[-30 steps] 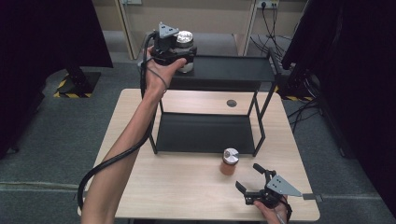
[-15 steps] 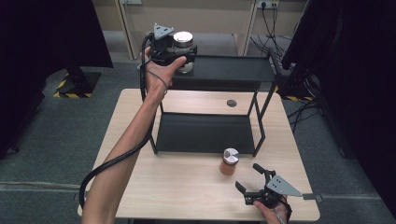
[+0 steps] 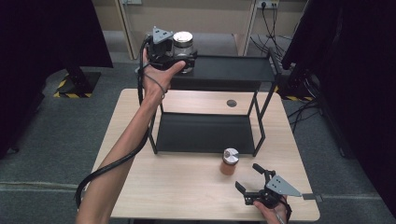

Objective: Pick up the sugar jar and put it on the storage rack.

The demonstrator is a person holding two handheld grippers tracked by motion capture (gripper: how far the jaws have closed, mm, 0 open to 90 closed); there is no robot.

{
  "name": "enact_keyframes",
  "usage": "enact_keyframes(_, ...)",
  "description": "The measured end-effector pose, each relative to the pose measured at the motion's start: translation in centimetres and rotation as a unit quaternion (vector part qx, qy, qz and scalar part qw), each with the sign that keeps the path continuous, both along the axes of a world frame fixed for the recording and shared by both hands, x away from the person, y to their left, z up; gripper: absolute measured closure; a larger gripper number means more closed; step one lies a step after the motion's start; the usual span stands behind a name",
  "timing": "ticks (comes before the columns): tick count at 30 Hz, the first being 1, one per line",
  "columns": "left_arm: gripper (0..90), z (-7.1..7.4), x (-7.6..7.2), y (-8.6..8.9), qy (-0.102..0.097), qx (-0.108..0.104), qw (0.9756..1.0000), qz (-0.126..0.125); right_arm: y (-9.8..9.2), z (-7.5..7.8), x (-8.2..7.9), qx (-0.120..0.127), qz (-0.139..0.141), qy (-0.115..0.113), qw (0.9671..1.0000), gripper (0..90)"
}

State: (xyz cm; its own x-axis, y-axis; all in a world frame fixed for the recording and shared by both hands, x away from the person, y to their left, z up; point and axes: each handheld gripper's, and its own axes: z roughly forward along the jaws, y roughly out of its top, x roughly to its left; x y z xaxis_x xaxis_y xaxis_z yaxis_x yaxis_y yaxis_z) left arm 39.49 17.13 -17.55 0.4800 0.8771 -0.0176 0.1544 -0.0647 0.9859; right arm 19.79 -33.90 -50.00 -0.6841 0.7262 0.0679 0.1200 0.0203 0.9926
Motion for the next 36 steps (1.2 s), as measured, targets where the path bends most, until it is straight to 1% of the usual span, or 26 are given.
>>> enact_keyframes(7,0.2,-0.8,-1.8,0.0,-0.012,-0.001,0.9999,-0.001,0.0,0.0,0.0,-0.001,0.001,-0.002,1.0000,1.1)
enact_keyframes(10,0.2,-1.0,-2.7,0.1,-0.018,0.004,0.9998,-0.010,0.0,0.0,0.0,0.000,0.000,-0.001,1.0000,1.1)
enact_keyframes(14,0.2,-1.4,-4.1,0.3,-0.020,0.004,0.9996,-0.020,0.1,0.0,0.0,-0.002,0.001,-0.002,1.0000,1.1)
enact_keyframes(18,0.2,-2.1,-5.4,0.8,-0.025,-0.005,0.9990,-0.035,0.1,0.0,0.0,-0.001,0.000,-0.001,1.0000,1.1)
enact_keyframes(23,0.5,-3.3,-7.3,1.2,-0.039,-0.017,0.9974,-0.059,0.1,0.0,0.0,-0.001,0.000,-0.001,1.0000,1.1)
enact_keyframes(29,0.5,-4.9,-9.4,1.8,-0.050,-0.032,0.9947,-0.084,0.1,0.0,0.0,0.000,-0.001,-0.001,1.0000,1.1)
enact_keyframes(36,0.5,-6.7,-10.6,2.3,-0.046,-0.036,0.9924,-0.109,0.1,0.0,0.0,0.000,-0.001,-0.001,1.0000,1.1)
